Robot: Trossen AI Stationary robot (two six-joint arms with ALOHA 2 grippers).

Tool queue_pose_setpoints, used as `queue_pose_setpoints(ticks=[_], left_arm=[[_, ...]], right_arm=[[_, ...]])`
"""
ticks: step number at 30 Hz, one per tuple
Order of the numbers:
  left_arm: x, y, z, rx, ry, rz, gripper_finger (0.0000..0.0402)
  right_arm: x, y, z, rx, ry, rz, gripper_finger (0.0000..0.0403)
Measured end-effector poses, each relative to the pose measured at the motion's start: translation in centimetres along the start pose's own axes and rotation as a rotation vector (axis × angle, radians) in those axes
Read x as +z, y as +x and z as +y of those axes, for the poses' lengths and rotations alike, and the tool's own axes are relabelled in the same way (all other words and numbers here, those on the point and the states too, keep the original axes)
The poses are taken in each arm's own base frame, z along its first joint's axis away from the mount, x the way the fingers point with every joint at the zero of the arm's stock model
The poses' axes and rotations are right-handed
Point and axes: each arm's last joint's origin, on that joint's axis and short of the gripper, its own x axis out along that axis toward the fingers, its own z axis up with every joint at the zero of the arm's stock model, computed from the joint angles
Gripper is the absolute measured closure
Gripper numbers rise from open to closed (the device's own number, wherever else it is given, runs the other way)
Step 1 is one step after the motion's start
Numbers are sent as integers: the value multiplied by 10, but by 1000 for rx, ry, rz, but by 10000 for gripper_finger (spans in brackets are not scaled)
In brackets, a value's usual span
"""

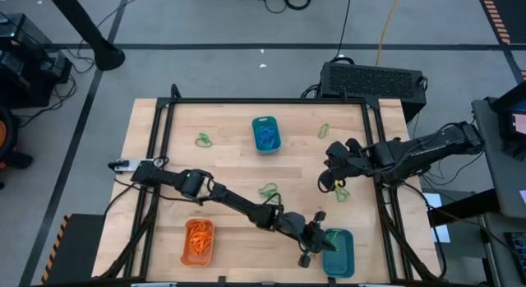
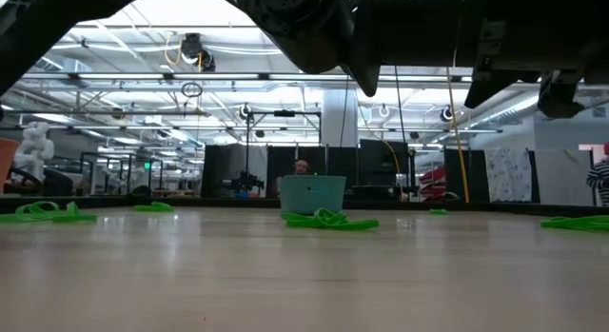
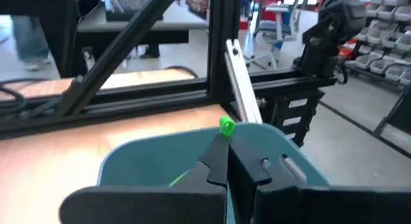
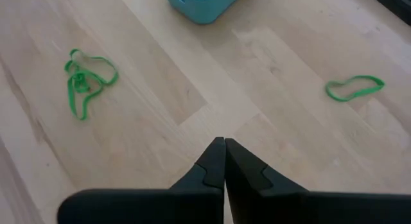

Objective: Sort rubber bands into baskets
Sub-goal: Put the green rubber band into the bottom bin

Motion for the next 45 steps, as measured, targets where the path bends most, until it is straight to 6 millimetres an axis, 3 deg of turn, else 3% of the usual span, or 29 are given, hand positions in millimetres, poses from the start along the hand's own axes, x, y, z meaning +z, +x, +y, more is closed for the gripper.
queue_pose_setpoints(ticks=[11,25,31,40,45], left_arm=[[-3,0,0,8,4,29,364],[-10,-1,6,44,-12,105,260],[6,-7,7,9,-26,135,246],[43,-52,-14,-30,82,618,247],[52,-93,-39,86,178,923,247]], right_arm=[[2,0,2,24,15,-21,402],[3,0,4,53,32,-16,403],[3,0,4,58,47,-11,403],[2,0,5,92,47,30,403],[2,0,6,93,47,29,403]])
